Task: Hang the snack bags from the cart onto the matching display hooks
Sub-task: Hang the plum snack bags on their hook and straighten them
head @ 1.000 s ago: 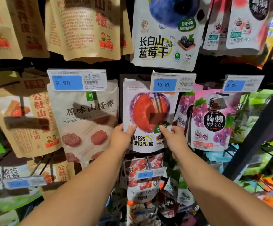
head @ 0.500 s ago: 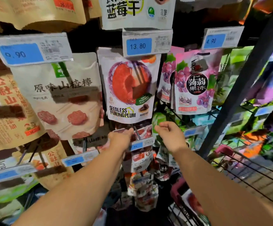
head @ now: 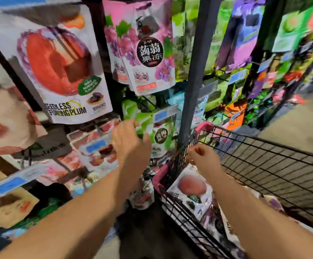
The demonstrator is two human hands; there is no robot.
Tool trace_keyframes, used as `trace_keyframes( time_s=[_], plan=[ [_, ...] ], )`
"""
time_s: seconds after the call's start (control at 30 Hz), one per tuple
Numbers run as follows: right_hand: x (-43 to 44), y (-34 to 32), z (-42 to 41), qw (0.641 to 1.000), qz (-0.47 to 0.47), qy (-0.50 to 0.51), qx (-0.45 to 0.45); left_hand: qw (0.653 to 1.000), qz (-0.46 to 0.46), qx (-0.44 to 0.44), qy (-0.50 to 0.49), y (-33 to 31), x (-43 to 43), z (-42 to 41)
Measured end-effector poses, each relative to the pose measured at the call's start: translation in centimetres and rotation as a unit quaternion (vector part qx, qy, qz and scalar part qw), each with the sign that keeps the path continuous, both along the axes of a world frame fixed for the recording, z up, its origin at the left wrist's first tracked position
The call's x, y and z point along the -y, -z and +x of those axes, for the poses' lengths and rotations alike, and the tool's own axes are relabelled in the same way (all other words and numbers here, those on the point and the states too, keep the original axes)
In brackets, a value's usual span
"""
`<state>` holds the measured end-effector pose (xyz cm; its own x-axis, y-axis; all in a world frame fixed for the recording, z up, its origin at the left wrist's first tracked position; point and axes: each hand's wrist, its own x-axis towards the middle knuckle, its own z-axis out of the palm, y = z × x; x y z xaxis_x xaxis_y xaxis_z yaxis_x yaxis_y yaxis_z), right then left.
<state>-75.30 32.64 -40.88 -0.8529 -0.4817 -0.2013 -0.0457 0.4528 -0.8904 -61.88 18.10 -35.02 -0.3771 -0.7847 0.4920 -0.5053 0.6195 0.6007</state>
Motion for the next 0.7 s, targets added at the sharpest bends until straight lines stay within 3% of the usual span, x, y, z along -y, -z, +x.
trace_keyframes(
  time_s=[0.13, 0.33, 0.47, 0.57, 0.7],
  plan=[
    [-3.0, 2.4, -1.2, 0.998, 0.027, 0.037, 0.04, 0.961, 0.177, 0.144, 0.158, 4.0, -4.8, -4.4],
    [-7.8, 7.5, -3.4, 0.989, 0.121, 0.039, 0.08, 0.864, 0.282, 0.317, 0.271, 10.9, -9.0, -8.1],
    [-10.1, 11.4, -3.5, 0.965, 0.22, -0.006, 0.142, 0.794, 0.315, 0.424, 0.302, 13.9, -10.1, -9.5],
    [-10.9, 14.4, -3.2, 0.942, 0.269, -0.055, 0.192, 0.734, 0.27, 0.532, 0.325, 15.8, -10.1, -10.3],
    [-10.8, 18.6, -2.9, 0.924, 0.242, -0.043, 0.293, 0.674, 0.26, 0.606, 0.333, 18.2, -9.1, -11.3]
  ],
)
